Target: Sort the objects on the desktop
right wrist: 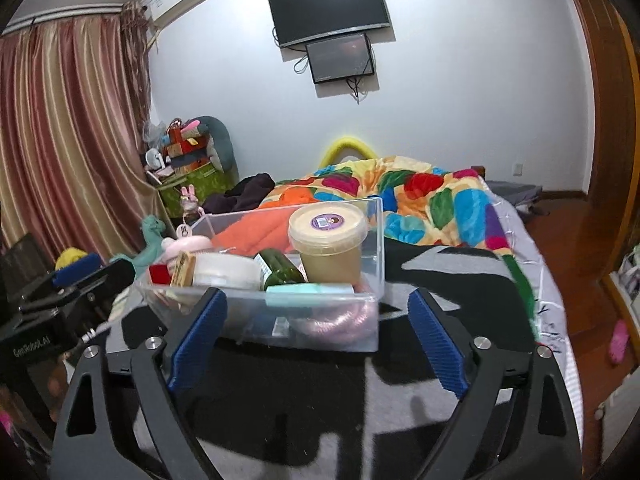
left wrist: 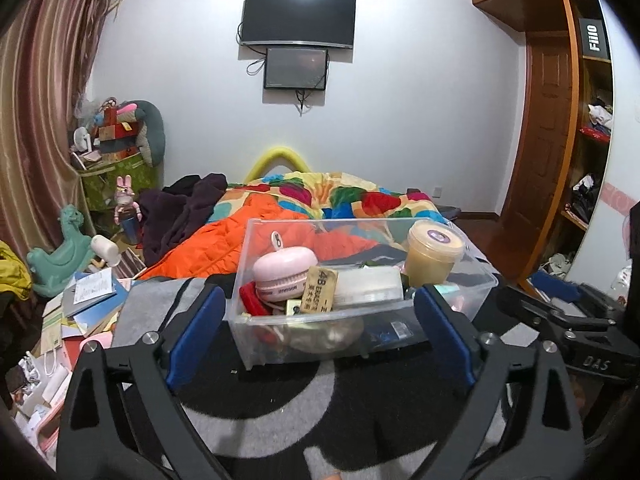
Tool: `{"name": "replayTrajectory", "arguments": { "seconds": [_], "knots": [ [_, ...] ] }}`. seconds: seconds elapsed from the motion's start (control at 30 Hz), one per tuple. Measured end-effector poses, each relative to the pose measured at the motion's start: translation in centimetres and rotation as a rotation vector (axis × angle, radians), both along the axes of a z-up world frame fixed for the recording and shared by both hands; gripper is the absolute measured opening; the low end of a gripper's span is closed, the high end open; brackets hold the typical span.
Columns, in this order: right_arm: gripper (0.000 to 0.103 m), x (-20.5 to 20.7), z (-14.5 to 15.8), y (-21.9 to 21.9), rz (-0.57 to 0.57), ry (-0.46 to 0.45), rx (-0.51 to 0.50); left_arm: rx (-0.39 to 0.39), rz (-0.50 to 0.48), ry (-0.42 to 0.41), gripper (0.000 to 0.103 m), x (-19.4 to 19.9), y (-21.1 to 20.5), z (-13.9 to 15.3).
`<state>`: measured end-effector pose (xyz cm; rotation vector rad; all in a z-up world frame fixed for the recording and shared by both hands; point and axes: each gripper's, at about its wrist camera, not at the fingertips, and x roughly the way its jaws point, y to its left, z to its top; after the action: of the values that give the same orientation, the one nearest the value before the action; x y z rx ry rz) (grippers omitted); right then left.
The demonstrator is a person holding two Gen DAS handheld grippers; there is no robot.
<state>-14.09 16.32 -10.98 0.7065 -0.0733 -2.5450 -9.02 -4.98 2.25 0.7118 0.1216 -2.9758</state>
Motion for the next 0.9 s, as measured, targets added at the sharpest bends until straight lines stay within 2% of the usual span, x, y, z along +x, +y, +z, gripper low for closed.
{"name": "replayTrajectory", "arguments": {
  "seconds": [0.13,0.23,0.37,0.47,0.77,0.9],
  "knots": [
    [0.100,1.5,0.5,0.4,0.008,0.047,0.032,-0.002,0.005,-0.004,0.099,1.1,0.5,-0.4],
    [0.102,2.7,0.8,0.8,0.016,0.078,0.039,0.015,0.013,0.000,0.099,2.2,0.6,-0.9],
    [0.102,3.7,0.8,1.5,0.048,0.088,0.020,0.066,0.027,0.001,0.099,3.4,0.3,-1.4],
    [0.102,4.1,0.7,1.8,0.041,0.099,0.041,0.089,0.047,0.013,0.099,4.3,0.3,-1.7],
    [0.102,5.4,0.7,1.2,0.062,0.119,0.075,0.060,0.049,0.044,0.099,5.8,1.4,-1.8],
    [0.102,6.2,0.8,1.1,0.067,0.148,0.075,0.095,0.062,0.061,0.099,6.3,0.8,-1.7]
  ]
}}
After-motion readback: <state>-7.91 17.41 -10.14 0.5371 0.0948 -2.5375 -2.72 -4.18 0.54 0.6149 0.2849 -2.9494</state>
